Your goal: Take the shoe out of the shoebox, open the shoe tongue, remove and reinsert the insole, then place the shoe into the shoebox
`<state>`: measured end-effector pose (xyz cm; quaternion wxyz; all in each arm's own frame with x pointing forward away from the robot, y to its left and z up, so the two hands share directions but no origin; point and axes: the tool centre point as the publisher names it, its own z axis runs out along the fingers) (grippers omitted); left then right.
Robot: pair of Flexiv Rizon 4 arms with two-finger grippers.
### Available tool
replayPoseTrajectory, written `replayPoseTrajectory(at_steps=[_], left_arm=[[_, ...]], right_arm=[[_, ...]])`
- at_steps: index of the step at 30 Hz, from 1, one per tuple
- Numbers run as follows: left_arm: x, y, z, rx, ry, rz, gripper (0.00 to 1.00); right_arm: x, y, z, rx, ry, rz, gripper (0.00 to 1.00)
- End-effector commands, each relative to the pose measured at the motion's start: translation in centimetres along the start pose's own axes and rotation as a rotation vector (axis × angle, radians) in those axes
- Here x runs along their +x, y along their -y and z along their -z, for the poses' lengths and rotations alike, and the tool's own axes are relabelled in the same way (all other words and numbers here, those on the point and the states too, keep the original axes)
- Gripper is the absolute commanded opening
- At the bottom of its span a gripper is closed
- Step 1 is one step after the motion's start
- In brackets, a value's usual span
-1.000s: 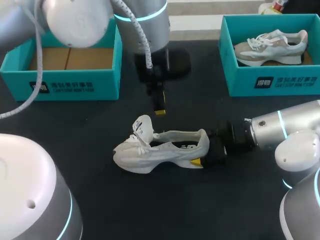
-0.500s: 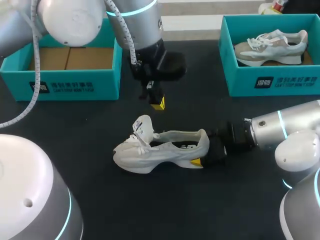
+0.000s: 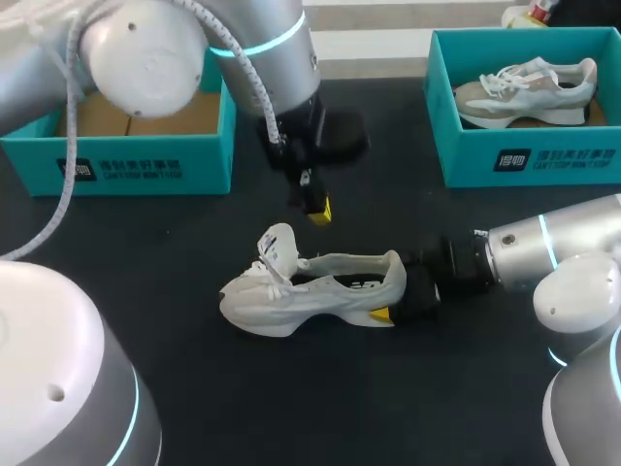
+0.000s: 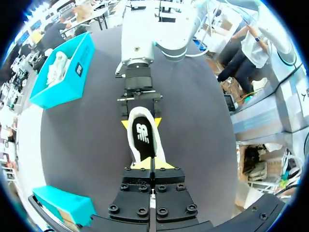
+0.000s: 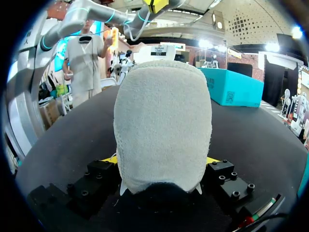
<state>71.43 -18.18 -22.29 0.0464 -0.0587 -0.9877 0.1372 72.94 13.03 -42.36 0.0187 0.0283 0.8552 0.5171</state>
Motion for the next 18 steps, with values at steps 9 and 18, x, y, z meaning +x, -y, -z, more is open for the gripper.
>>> replayPoseTrajectory(at_steps=[9, 18], left_arm=[[-0.7, 0.9, -6.5, 0.029, -0.058, -0.002, 0.0], [-0.4, 1.2, -8.1, -0.011, -0.09, -0.009, 0.0]], right_arm=[[-0.2, 1.0, -0.4, 0.004, 0.003, 0.0, 0.0], [-0.2, 1.0, -0.4, 0.004, 0.003, 0.0, 0.0]])
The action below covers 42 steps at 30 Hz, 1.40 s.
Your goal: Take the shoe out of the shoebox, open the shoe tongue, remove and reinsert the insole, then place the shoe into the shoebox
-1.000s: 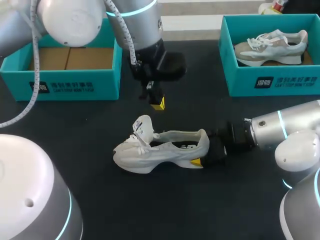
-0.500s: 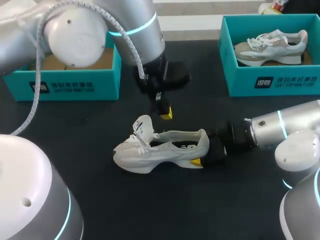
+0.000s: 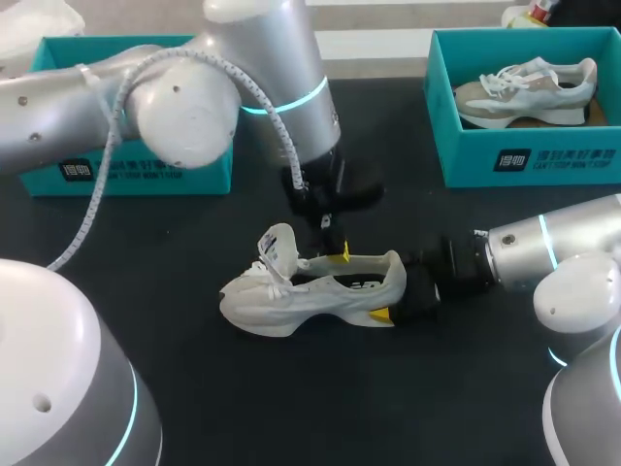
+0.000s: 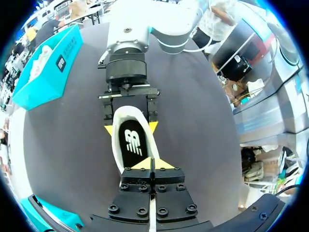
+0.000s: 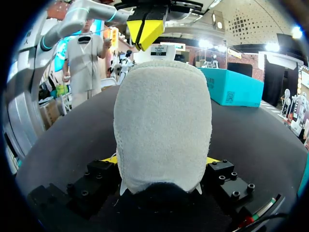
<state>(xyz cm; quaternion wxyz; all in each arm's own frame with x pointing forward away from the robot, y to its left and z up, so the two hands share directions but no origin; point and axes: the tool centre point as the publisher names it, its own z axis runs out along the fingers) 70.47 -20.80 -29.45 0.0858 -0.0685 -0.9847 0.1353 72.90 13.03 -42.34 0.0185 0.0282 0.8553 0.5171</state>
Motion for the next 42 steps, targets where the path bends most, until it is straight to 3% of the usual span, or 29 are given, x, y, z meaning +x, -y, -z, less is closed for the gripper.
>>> replayPoseTrajectory(at_steps=[1, 9, 17, 23, 27, 38, 42], left_arm=[[-0.5, 0.6, -0.4, -0.012, -0.009, 0.0, 0.0], [-0.5, 0.6, -0.4, -0.012, -0.009, 0.0, 0.0], [-2.1, 0.3, -3.2, -0.031, 0.049, -0.002, 0.0], [-2.2, -0.8, -4.5, -0.054, 0.045, -0.003, 0.0], [-2.8, -2.0, -5.9, -0.111, 0.052, 0.005, 0.0], [-0.7, -3.4, -7.8, -0.111, -0.036, -0.046, 0.0], [0.0, -3.1, -7.3, -0.076, -0.018, -0.052, 0.0]], right_arm=[[-0.3, 1.0, -0.4, 0.004, 0.003, 0.0, 0.0], [-0.3, 1.0, -0.4, 0.004, 0.003, 0.0, 0.0], [-0.3, 1.0, -0.4, 0.004, 0.003, 0.0, 0.0], [-0.3, 1.0, -0.4, 0.004, 0.003, 0.0, 0.0], [-0.3, 1.0, -0.4, 0.004, 0.003, 0.0, 0.0], [-0.3, 1.0, -0.4, 0.004, 0.003, 0.0, 0.0], [-0.3, 1.0, -0.4, 0.004, 0.003, 0.0, 0.0]])
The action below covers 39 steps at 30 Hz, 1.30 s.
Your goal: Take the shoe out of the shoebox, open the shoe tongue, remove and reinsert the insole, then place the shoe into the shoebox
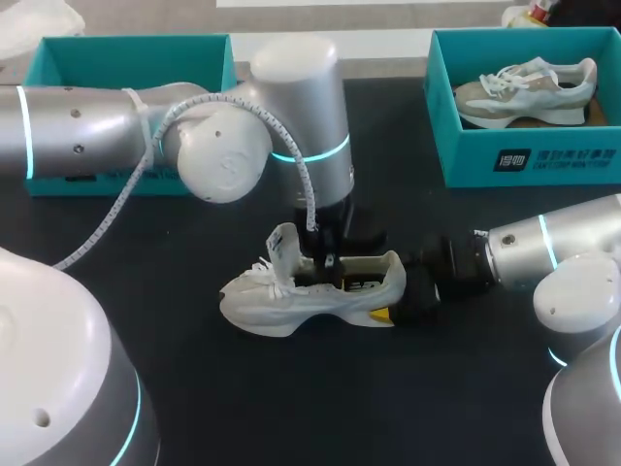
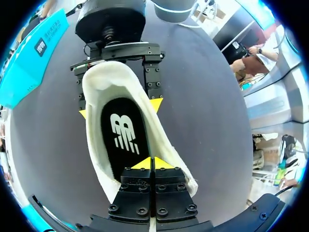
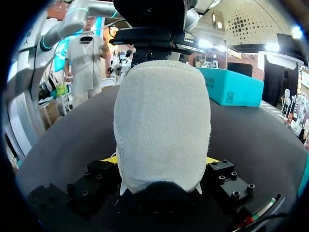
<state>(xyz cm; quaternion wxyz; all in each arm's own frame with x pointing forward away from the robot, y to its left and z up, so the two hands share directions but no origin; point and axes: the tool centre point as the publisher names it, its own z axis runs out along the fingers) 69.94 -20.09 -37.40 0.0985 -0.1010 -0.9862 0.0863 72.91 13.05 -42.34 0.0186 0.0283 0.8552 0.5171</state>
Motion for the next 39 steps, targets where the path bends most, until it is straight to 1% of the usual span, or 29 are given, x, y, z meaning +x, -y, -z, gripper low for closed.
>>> replayPoseTrajectory(at_steps=[1, 4, 7, 13, 16, 18, 21, 29, 32, 36, 37, 38, 39], left_arm=[[0.7, -0.2, 0.4, 0.031, 0.032, 0.0, 0.0], [0.7, -0.2, 1.2, 0.052, 0.072, 0.013, 0.0], [1.2, -0.2, 1.6, 0.058, 0.089, 0.006, 0.0], [2.0, 0.3, 0.9, 0.056, 0.086, -0.016, 0.0], [2.1, 0.3, 0.7, 0.055, 0.085, -0.019, 0.0], [1.9, 0.4, 0.5, 0.054, 0.081, -0.016, 0.0], [1.1, 0.3, -0.1, 0.047, 0.083, -0.005, 0.0], [-0.3, -0.1, -1.2, 0.032, 0.074, 0.01, 0.0], [-0.6, -0.2, -1.7, 0.025, 0.069, 0.023, 0.0], [-0.5, -0.2, -1.7, 0.026, 0.07, 0.037, 0.0], [-0.4, -0.2, -1.7, 0.026, 0.069, 0.039, 0.04], [-0.3, -0.2, -1.7, 0.026, 0.07, 0.04, 0.21], [-0.2, -0.2, -1.7, 0.026, 0.069, 0.04, 0.25]], right_arm=[[-0.2, 1.0, -0.4, 0.004, 0.003, 0.0, 0.0], [-0.2, 1.0, -0.4, 0.004, 0.003, 0.0, 0.0], [-0.2, 1.0, -0.4, 0.004, 0.003, 0.0, 0.0], [-0.2, 1.0, -0.4, 0.004, 0.003, 0.0, 0.0], [-0.2, 1.0, -0.4, 0.004, 0.003, 0.0, 0.0], [-0.2, 1.0, -0.4, 0.004, 0.003, 0.0, 0.0], [-0.2, 1.0, -0.4, 0.004, 0.003, 0.0, 0.0], [-0.2, 1.0, -0.4, 0.004, 0.003, 0.0, 0.0], [-0.2, 1.0, -0.4, 0.004, 0.003, 0.0, 0.0], [-0.2, 1.0, -0.4, 0.004, 0.003, 0.0, 0.0], [-0.2, 1.0, -0.4, 0.004, 0.003, 0.0, 0.0], [-0.2, 1.0, -0.4, 0.004, 0.003, 0.0, 0.0], [-0.2, 1.0, -0.4, 0.004, 0.003, 0.0, 0.0]])
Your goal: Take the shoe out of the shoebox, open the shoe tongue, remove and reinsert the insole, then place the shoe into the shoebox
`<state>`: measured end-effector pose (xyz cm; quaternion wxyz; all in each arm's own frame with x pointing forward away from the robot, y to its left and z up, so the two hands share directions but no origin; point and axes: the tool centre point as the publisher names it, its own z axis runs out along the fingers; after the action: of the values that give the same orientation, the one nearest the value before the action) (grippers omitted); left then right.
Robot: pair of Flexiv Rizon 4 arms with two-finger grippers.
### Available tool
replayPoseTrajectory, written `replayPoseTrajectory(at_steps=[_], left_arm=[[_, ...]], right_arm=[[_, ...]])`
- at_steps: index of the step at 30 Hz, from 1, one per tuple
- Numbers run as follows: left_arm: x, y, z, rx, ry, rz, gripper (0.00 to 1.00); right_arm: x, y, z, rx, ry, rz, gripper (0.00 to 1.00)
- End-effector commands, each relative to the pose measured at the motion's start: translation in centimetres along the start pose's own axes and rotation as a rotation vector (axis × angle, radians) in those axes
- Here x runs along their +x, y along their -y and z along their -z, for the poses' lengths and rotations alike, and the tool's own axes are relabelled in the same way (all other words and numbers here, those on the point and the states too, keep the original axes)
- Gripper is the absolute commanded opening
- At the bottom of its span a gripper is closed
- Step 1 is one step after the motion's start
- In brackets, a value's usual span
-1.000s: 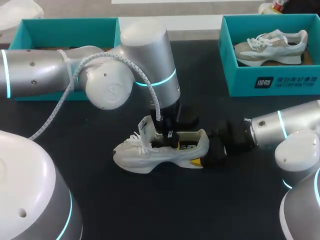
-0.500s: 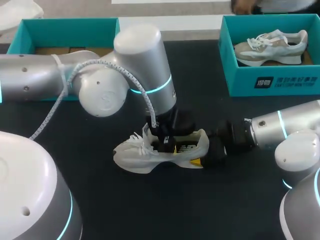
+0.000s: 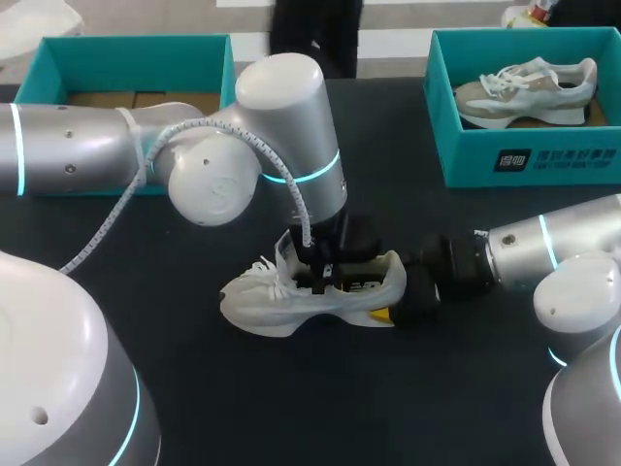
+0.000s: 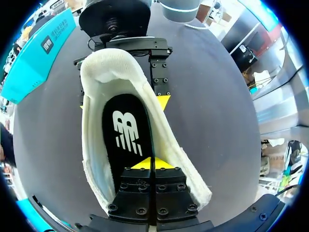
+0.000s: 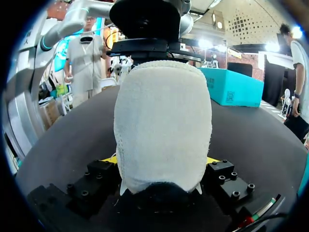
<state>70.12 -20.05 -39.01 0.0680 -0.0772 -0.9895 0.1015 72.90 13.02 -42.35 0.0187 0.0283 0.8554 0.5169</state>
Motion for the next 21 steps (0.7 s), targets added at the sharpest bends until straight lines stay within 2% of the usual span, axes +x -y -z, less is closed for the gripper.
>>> replayPoseTrajectory(at_steps=[1, 4, 13, 16, 18, 21], left_arm=[[0.3, 0.1, -0.2, 0.0, 0.001, 0.0, 0.27], [0.4, 0.1, -0.6, 0.0, -0.001, 0.0, 0.38], [0.0, 0.0, -1.9, 0.0, 0.032, 0.005, 0.38], [-0.3, -0.1, -2.6, 0.005, 0.069, 0.007, 0.44], [-0.4, -0.2, -3.1, 0.009, 0.076, 0.007, 0.44], [-0.5, -0.4, -4.0, -0.002, 0.093, 0.01, 0.35]], right_arm=[[-0.3, 1.0, -0.4, 0.004, 0.003, 0.0, 0.0], [-0.3, 1.0, -0.4, 0.004, 0.003, 0.0, 0.0], [-0.3, 1.0, -0.4, 0.004, 0.003, 0.0, 0.0], [-0.3, 1.0, -0.4, 0.004, 0.003, 0.0, 0.0], [-0.3, 1.0, -0.4, 0.004, 0.003, 0.0, 0.0], [-0.3, 1.0, -0.4, 0.004, 0.003, 0.0, 0.0]])
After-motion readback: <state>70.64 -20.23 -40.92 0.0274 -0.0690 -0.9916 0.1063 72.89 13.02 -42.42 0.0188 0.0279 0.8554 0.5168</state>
